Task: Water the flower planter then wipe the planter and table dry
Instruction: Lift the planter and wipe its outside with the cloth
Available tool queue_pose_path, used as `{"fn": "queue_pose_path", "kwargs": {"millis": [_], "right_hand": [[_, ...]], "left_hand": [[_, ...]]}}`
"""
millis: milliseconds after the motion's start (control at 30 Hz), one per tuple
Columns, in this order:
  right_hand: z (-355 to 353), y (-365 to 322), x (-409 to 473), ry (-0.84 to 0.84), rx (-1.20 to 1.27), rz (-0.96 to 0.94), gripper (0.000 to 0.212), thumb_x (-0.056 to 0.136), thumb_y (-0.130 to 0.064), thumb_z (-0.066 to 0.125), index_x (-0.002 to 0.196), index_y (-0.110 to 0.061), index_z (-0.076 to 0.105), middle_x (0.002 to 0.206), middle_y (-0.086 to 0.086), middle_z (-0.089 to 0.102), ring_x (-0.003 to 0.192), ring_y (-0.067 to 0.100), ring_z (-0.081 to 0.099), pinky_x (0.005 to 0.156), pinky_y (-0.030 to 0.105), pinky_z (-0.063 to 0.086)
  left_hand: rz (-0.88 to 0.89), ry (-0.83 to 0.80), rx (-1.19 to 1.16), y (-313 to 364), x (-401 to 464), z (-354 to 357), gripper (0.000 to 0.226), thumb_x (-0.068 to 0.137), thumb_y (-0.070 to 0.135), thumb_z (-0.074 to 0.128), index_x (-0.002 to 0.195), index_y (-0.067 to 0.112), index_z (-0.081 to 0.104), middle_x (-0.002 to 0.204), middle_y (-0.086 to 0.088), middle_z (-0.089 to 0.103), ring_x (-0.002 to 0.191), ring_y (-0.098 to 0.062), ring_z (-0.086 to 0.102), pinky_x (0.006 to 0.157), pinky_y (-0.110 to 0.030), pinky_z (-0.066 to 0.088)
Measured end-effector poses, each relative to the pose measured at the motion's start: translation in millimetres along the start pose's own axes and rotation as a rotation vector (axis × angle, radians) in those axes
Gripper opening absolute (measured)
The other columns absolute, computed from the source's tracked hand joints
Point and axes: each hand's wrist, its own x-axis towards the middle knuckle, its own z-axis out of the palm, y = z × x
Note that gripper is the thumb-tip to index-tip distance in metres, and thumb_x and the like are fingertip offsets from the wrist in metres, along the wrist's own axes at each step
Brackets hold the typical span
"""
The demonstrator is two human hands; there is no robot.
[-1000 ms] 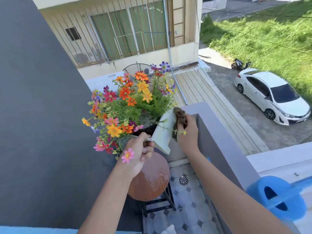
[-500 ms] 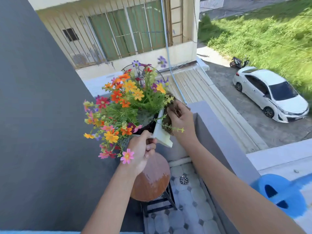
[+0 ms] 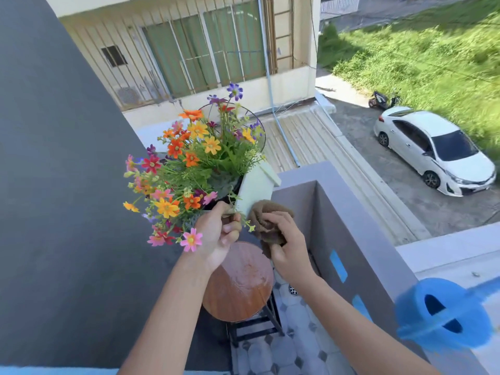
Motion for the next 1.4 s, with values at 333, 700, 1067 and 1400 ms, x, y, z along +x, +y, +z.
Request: {"fn": "queue_pose_path", "kwargs": {"millis": [333,700,1067,1400], "right_hand": [[-1.3,-31.7,45.8,0.191,0.137,0.027,0.062,0.061,0.011,0.038,0.111,-0.012,0.064,0.112,0.01,0.064,0.107,0.016,0.06,0.092,0.03,0.049],[-18.5,5.4,73.2,0.299,0.011,0.234,0.046,0.086,0.007,0.046,0.128,-0.005,0.061,0.115,0.014,0.059,0.103,0.004,0.061,0.094,0.023,0.048],[9.1,-22.1,3.4,0.107,0.075,0.223,0.029,0.086,0.004,0.053,0.108,-0.01,0.065,0.094,-0.004,0.063,0.083,-0.003,0.057,0.072,0.008,0.039],[-50.3,-41.1,114.3,0.136,0.159,0.337,0.034,0.086,-0.012,0.047,0.084,-0.033,0.073,0.064,-0.009,0.061,0.067,0.022,0.059,0.066,0.039,0.05]], "left_hand": [[-0.015,0.018,0.159,-19.4,-6.1,3.8,0.022,0.095,0.005,0.041,0.074,0.01,0.042,0.061,-0.006,0.044,0.039,-0.007,0.028,0.033,-0.018,0.014],[-0.013,-0.011,0.113,-18.1,-15.7,0.9,0.022,0.096,0.006,0.045,0.074,0.009,0.042,0.062,-0.004,0.041,0.042,-0.008,0.027,0.036,-0.019,0.014],[0.092,0.071,0.185,-17.2,0.2,6.1,0.022,0.095,0.008,0.045,0.073,0.008,0.045,0.064,-0.007,0.042,0.036,-0.006,0.03,0.03,-0.017,0.018],[-0.023,0.019,0.238,-22.7,-1.5,-5.1,0.018,0.094,0.011,0.044,0.077,0.007,0.046,0.049,-0.003,0.05,0.034,-0.008,0.031,0.032,-0.017,0.017]]}}
